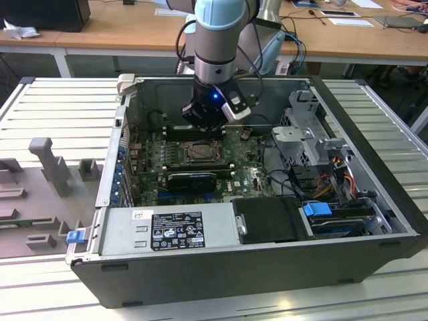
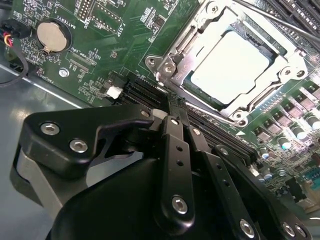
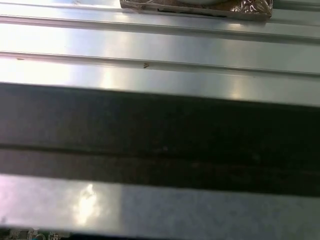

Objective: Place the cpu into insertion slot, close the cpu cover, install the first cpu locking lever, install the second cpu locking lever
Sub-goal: 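Install the first cpu locking lever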

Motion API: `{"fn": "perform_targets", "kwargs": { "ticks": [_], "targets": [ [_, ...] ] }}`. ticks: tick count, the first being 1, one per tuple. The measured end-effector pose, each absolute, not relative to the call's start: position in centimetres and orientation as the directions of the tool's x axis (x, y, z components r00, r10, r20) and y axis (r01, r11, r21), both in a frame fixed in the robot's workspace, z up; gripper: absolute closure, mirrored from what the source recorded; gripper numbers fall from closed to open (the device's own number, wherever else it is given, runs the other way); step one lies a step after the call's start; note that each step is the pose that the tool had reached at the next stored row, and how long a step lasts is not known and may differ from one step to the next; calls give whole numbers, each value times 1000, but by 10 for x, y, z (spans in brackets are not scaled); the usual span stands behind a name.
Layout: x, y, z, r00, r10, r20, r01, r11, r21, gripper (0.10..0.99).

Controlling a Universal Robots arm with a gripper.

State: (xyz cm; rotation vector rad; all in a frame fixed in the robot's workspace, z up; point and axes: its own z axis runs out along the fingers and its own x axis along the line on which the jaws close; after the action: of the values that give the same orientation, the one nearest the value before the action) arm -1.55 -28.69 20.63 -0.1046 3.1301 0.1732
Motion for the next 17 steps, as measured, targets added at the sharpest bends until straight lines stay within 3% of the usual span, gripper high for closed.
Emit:
{"fn": "perform_targets", "kwargs": {
  "ticks": [17],
  "targets": [
    [-15,-288,203,-998,-66,-8,-67,993,98,980]
  ]
}}
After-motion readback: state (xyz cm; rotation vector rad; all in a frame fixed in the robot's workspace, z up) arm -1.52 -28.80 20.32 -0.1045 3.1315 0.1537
